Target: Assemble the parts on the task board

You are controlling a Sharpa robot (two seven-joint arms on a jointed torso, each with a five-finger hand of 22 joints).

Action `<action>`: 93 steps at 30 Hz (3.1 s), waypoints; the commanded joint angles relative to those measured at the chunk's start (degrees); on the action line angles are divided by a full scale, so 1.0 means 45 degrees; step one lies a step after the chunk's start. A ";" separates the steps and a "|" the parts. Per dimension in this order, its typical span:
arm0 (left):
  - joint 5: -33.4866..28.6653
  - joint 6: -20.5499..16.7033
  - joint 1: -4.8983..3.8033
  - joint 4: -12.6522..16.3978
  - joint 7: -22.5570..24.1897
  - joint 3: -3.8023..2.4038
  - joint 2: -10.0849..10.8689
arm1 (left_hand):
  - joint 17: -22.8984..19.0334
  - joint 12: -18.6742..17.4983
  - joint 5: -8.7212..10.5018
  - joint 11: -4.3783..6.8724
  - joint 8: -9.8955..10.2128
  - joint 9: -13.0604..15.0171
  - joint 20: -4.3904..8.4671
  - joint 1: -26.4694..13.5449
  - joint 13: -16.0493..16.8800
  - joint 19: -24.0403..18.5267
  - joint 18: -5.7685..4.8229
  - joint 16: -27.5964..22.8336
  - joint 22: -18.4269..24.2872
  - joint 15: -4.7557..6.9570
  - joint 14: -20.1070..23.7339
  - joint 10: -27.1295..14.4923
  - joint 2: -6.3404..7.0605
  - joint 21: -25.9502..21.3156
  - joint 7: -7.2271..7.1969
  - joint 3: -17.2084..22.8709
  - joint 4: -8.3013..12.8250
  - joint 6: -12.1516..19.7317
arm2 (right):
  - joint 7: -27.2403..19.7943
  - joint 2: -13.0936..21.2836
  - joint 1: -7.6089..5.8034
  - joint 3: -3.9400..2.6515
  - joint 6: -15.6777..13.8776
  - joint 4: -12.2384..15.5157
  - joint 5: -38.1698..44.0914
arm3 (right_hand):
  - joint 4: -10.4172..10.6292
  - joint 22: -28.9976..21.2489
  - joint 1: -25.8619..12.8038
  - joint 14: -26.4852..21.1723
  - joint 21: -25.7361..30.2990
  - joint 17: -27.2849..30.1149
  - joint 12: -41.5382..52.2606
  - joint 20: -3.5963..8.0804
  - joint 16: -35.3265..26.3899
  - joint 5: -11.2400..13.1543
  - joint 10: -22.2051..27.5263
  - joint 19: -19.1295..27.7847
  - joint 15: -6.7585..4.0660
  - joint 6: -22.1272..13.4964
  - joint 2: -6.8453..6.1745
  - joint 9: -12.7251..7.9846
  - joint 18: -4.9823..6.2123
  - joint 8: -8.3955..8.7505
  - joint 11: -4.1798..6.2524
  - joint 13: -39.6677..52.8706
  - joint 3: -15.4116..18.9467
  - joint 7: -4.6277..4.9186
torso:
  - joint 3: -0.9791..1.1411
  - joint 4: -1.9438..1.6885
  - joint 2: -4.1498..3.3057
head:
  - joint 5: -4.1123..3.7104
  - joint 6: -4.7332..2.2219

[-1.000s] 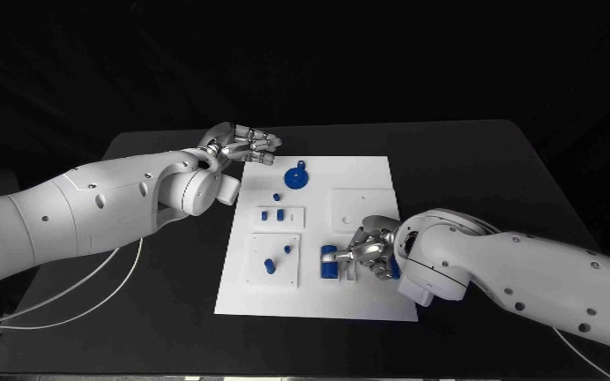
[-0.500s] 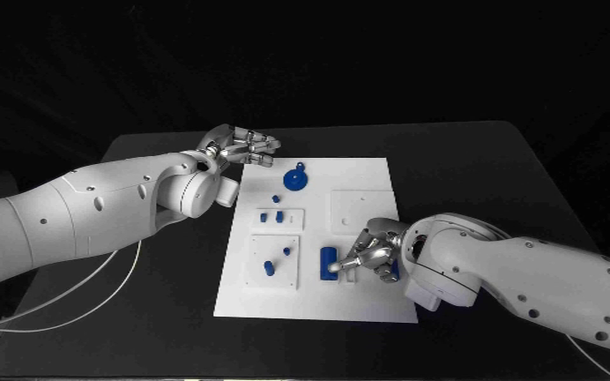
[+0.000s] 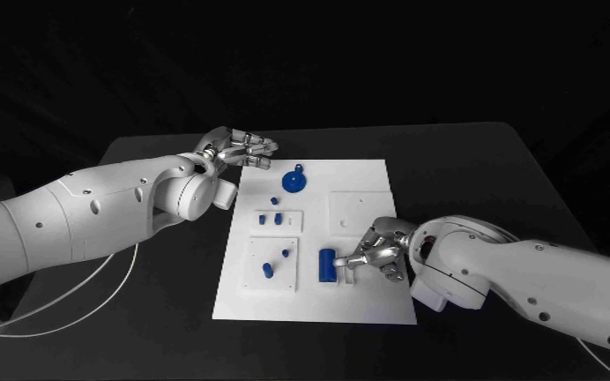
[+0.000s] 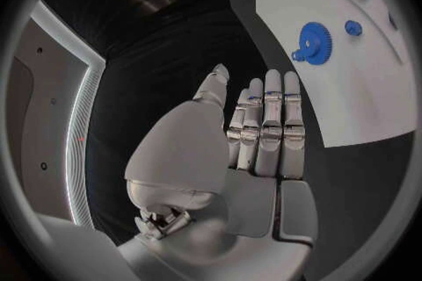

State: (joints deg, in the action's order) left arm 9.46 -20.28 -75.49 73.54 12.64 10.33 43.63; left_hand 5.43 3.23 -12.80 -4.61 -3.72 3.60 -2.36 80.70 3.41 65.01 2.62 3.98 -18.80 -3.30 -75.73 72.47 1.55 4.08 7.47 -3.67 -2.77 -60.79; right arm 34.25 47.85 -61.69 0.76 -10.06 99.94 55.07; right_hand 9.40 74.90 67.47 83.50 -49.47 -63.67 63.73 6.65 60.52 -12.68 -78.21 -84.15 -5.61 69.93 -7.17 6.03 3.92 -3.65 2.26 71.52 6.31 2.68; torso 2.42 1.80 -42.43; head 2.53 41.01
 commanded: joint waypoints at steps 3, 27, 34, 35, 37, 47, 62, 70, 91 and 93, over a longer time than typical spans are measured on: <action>0.0058 0.0179 -0.0017 0.0018 0.0061 -0.0007 -0.0004 | 0.0015 0.0032 0.0000 -0.0026 0.0027 0.0001 -0.0024 -0.0056 0.0016 0.0081 -0.0105 -0.0004 0.0013 -0.0047 0.0026 -0.0075 -0.0018 0.0085 -0.0039 -0.0070 -0.0015 0.0086 | -0.1124 0.0375 0.0014 -0.0188 -0.0773 0.0253 -0.0396 | -0.0076 0.1364 -0.0095 0.0026 -0.0146 -0.0062 0.0158 0.0081 0.0078 -0.0149 -0.0094 -0.0734 -0.0033 0.0110 0.0171 0.0055 -0.0061 -0.0011 0.0031 0.0098 0.0089 -0.0046 | 0.0002 0.0028 0.0001 | -0.0038 -0.0021; 0.0068 0.0272 -0.0013 0.0070 0.0065 -0.0004 -0.0093 | 0.0018 0.0033 0.0007 -0.0024 0.0026 0.0002 -0.0025 -0.0076 0.0017 0.0087 -0.0109 -0.0003 0.0080 -0.0047 0.0025 -0.0075 -0.0026 0.0096 -0.0041 -0.0077 -0.0001 0.0085 | 0.1068 0.2559 0.0034 -0.0860 0.2403 0.0532 0.0530 | -0.2801 0.1341 -0.0369 0.0028 -0.0079 -0.0090 0.0099 0.0040 0.0097 -0.0151 -0.0039 -0.0663 0.0009 -0.0209 0.0704 0.0959 -0.0114 0.0010 0.0032 0.0247 -0.3340 -0.0044 | 0.0006 0.0016 -0.0003 | -0.0861 -0.0131; 0.0096 0.0290 -0.0011 0.0118 0.0077 -0.0003 -0.0086 | 0.0017 0.0034 0.0012 -0.0026 0.0026 0.0002 -0.0025 -0.0079 0.0017 0.0088 -0.0110 -0.0004 0.0093 -0.0048 0.0029 -0.0077 -0.0029 0.0099 -0.0038 -0.0079 0.0011 0.0089 | 0.1525 0.2775 0.0138 -0.0861 0.2625 0.0733 0.1762 | -0.2630 0.1346 -0.0470 0.0034 -0.0110 -0.0089 0.0097 0.0060 0.0105 -0.0063 -0.0111 -0.0683 -0.0012 0.0064 0.0536 0.0823 -0.0143 0.0006 0.0078 0.0229 -0.3728 -0.0127 | -0.0003 0.0023 -0.0001 | -0.0888 -0.0057; 0.0098 0.0295 -0.0010 0.0126 0.0078 -0.0003 -0.0086 | 0.0017 0.0034 0.0012 -0.0026 0.0026 0.0002 -0.0025 -0.0079 0.0017 0.0088 -0.0110 -0.0004 0.0093 -0.0048 0.0029 -0.0077 -0.0029 0.0099 -0.0038 -0.0079 0.0011 0.0089 | 0.1557 0.2781 0.0157 -0.0861 0.2591 0.0767 0.1911 | -0.2627 0.1343 -0.0464 0.0035 -0.0095 -0.0090 0.0116 0.0061 0.0108 -0.0058 -0.0122 -0.0683 -0.0012 0.0067 0.0546 0.0815 -0.0145 0.0007 0.0079 0.0243 -0.3750 -0.0128 | -0.0003 0.0022 -0.0002 | -0.0891 -0.0044; 0.0101 0.0303 -0.0010 0.0141 0.0079 -0.0001 -0.0087 | 0.0017 0.0034 0.0012 -0.0026 0.0026 0.0002 -0.0025 -0.0079 0.0017 0.0088 -0.0110 -0.0004 0.0093 -0.0048 0.0029 -0.0077 -0.0029 0.0099 -0.0038 -0.0079 0.0011 0.0089 | 0.1614 0.2771 0.0194 -0.0861 0.2468 0.0844 0.2252 | -0.2583 0.1343 -0.0522 0.0038 -0.0107 -0.0096 0.0150 0.0068 0.0124 -0.0008 -0.0140 -0.0690 -0.0013 0.0065 0.0503 0.0746 -0.0151 0.0008 0.0074 0.0276 -0.3829 -0.0121 | -0.0009 0.0018 -0.0004 | -0.0897 -0.0027; 0.0103 0.0316 -0.0009 0.0182 0.0081 0.0004 -0.0078 | 0.0017 0.0034 0.0012 -0.0026 0.0026 0.0002 -0.0025 -0.0079 0.0017 0.0088 -0.0110 -0.0004 0.0093 -0.0048 0.0029 -0.0077 -0.0029 0.0099 -0.0038 -0.0079 0.0011 0.0089 | 0.1691 0.2566 0.0291 -0.0851 0.2041 0.0940 0.3082 | -0.1882 0.1348 -0.0548 0.0038 -0.0150 -0.0091 0.0174 0.0064 0.0160 0.0517 -0.0185 -0.0701 -0.0008 0.0128 0.0159 0.0524 -0.0143 0.0002 0.0066 0.0331 -0.4056 -0.0111 | -0.0032 -0.0013 -0.0004 | -0.0893 0.0054; 0.0103 0.0338 -0.0009 0.0188 0.0067 0.0009 -0.0069 | 0.0018 0.0034 0.0023 -0.0027 0.0027 0.0001 -0.0026 -0.0105 0.0017 0.0089 -0.0111 -0.0003 0.0107 -0.0049 0.0026 -0.0075 -0.0037 0.0102 -0.0037 -0.0090 0.0013 0.0090 | 0.1698 0.2141 0.0337 -0.0740 0.1916 0.0939 0.3279 | -0.0300 0.1360 -0.0245 0.0037 -0.0206 -0.0092 0.0114 0.0059 0.0195 0.1015 -0.0240 -0.0701 -0.0010 0.0231 -0.0310 0.0544 -0.0149 0.0004 0.0070 0.0294 -0.3965 -0.0113 | -0.0024 0.0001 0.0001 | -0.0836 0.0131; 0.0107 0.0360 -0.0010 0.0195 0.0034 0.0014 -0.0057 | 0.0018 0.0034 0.0023 -0.0027 0.0027 0.0001 -0.0026 -0.0105 0.0017 0.0089 -0.0111 -0.0003 0.0107 -0.0049 0.0026 -0.0075 -0.0037 0.0102 -0.0037 -0.0090 0.0013 0.0090 | 0.1727 0.1881 0.0435 -0.0521 0.2369 0.0750 0.3793 | -0.0985 0.1355 -0.0254 0.0029 -0.0193 -0.0069 0.0091 0.0079 0.0177 0.1022 -0.0262 -0.0692 -0.0026 0.0354 -0.0118 0.0507 -0.0176 0.0000 0.0106 0.0257 -0.4106 -0.0164 | -0.0019 0.0000 -0.0002 | -0.0833 0.0166; 0.0126 0.0427 -0.0011 0.0221 -0.0016 0.0020 -0.0035 | 0.0019 0.0034 0.0031 -0.0029 0.0026 0.0002 -0.0028 -0.0117 0.0017 0.0090 -0.0111 -0.0004 0.0140 -0.0051 0.0033 -0.0077 -0.0050 0.0106 -0.0039 -0.0103 0.0018 0.0088 | 0.1769 0.1005 0.0712 -0.0287 0.2364 0.0389 0.6153 | -0.0811 0.1364 -0.0342 0.0034 -0.0218 -0.0068 0.0049 0.0101 0.0165 0.1191 -0.0261 -0.0710 -0.0045 0.0464 -0.0285 0.0461 -0.0191 0.0000 0.0124 0.0208 -0.4278 -0.0190 | -0.0036 -0.0032 -0.0001 | -0.0768 0.0182; 0.0127 0.0422 -0.0011 0.0229 -0.0023 0.0020 -0.0021 | 0.0019 0.0034 0.0035 -0.0031 0.0025 0.0002 -0.0029 -0.0137 0.0018 0.0090 -0.0111 -0.0005 0.0154 -0.0054 0.0037 -0.0083 -0.0061 0.0106 -0.0038 -0.0114 0.0007 0.0089 | 0.1774 0.0953 0.0722 -0.0267 0.2493 0.0341 0.6151 | -0.0816 0.1362 -0.0323 0.0031 -0.0212 -0.0060 0.0043 0.0101 0.0155 0.1198 -0.0256 -0.0708 -0.0046 0.0455 -0.0290 0.0459 -0.0191 0.0001 0.0125 0.0204 -0.4305 -0.0189 | -0.0038 -0.0033 0.0001 | -0.0748 0.0184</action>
State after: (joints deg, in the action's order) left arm 9.81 -19.20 -75.47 74.39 12.35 10.45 43.53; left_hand 5.43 3.23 -12.80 -4.61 -3.72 3.60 -2.36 80.47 3.41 65.01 2.62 3.99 -18.16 -3.30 -75.73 72.47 1.32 4.31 7.47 -3.83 -2.61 -60.79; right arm 39.29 52.25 -58.95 -0.85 -0.96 101.99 80.35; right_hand 5.55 74.90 66.31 83.48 -50.12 -63.97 64.09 7.05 61.22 -7.54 -79.04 -84.14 -5.59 72.04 -8.23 43.66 3.92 -3.66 2.66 72.52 -12.93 1.95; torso 2.28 1.72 -42.43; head -0.98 41.79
